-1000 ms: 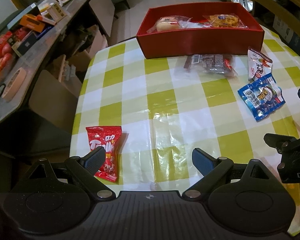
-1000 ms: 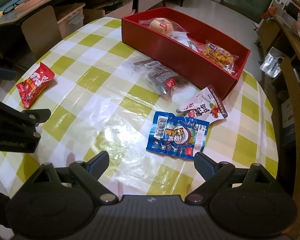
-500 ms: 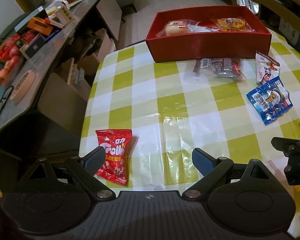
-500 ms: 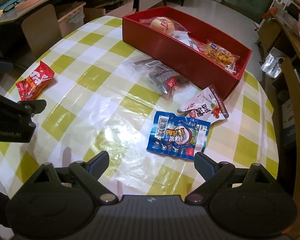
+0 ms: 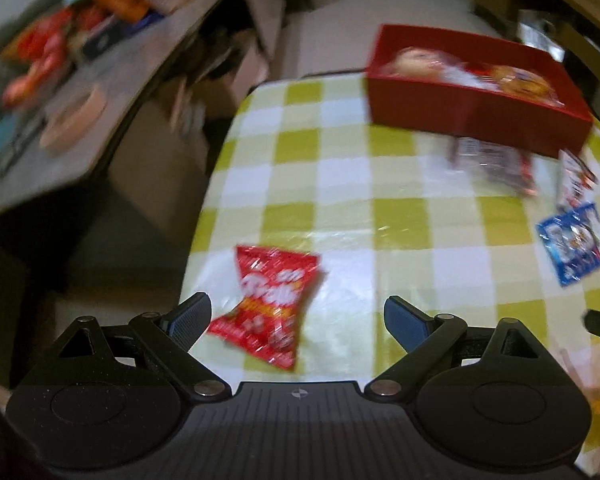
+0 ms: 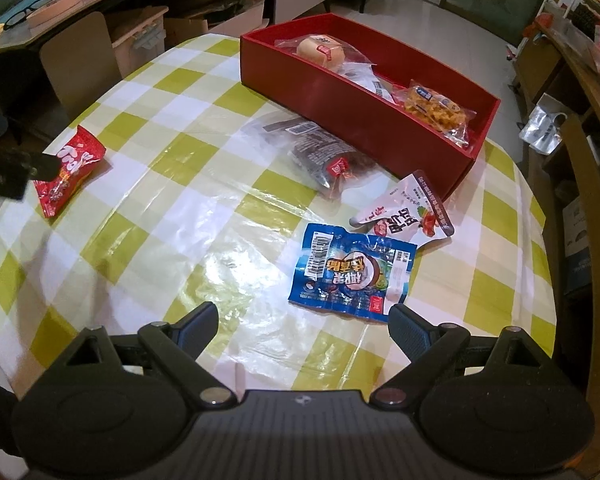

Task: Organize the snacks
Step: 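Lower the left gripper onto the Trolli packet and close on it, then lift the Trolli packet with the left gripper while the right moves over the blue sausage packet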

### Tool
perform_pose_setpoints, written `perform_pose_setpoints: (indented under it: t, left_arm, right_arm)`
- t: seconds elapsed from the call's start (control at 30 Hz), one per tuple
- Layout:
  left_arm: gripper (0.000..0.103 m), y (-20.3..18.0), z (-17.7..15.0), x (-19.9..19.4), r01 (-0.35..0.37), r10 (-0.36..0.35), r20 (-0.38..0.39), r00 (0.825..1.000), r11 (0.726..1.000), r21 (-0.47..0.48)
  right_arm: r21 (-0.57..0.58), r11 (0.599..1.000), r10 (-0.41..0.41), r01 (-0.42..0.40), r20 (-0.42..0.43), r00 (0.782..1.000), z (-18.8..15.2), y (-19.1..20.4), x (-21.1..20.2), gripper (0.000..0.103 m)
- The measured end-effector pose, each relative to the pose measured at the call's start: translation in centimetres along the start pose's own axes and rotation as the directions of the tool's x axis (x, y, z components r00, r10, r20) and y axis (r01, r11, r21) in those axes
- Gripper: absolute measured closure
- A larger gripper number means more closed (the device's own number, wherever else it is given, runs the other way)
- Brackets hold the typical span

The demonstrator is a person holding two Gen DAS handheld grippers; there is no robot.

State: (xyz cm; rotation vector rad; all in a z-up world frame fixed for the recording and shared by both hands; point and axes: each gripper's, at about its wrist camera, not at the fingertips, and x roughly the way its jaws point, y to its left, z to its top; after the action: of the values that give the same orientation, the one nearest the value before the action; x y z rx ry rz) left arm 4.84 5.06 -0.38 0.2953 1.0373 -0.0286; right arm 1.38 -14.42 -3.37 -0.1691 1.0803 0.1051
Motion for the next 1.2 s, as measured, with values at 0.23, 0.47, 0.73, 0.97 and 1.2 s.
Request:
perform_pose_setpoints:
  t: [0.23, 0.47, 0.73, 0.97, 1.2]
  left_arm:
    - [0.009, 2.1, 0.3, 3.5, -0.018, 0.013, -0.081, 0.997, 0.998, -0.061]
    - [0.011, 2.9, 1.7, 9.1, -0.063, 0.053, -0.150, 0.987, 0.996, -0.064]
    - [0.044, 1.7, 0.8, 9.1, 0.061, -0.079, -0.215, 0.973, 0.994, -0.089]
    - [0.049, -2.4, -0.3, 6.4, 0.193, -0.192, -0.194, 0.962, 0.981, -0.014]
    - [0.049, -4.2, -0.2, 6.2, 0.227, -0.218, -0.198, 0.956, 0.974, 0.022]
  right_arm:
    - [0.001, 1.000, 0.005, -0.005, 0.002, 1.000, 0.0, 0.0, 0.0, 0.006]
    - [0.101, 0.994, 0.034, -0.033, -0.006, 0.999, -0.2, -2.9, 0.2, 0.006]
    - [0.288, 0.958, -0.009, 0.007, 0.004, 1.000, -0.2, -9.0, 0.8, 0.006]
    - [0.336, 0.942, 0.031, -0.022, -0.019, 0.999, 1.0, -10.1, 3.6, 0.004]
    - [0.418, 0.902, 0.104, -0.110, 0.038, 0.994, 2.9, -10.6, 7.6, 0.004]
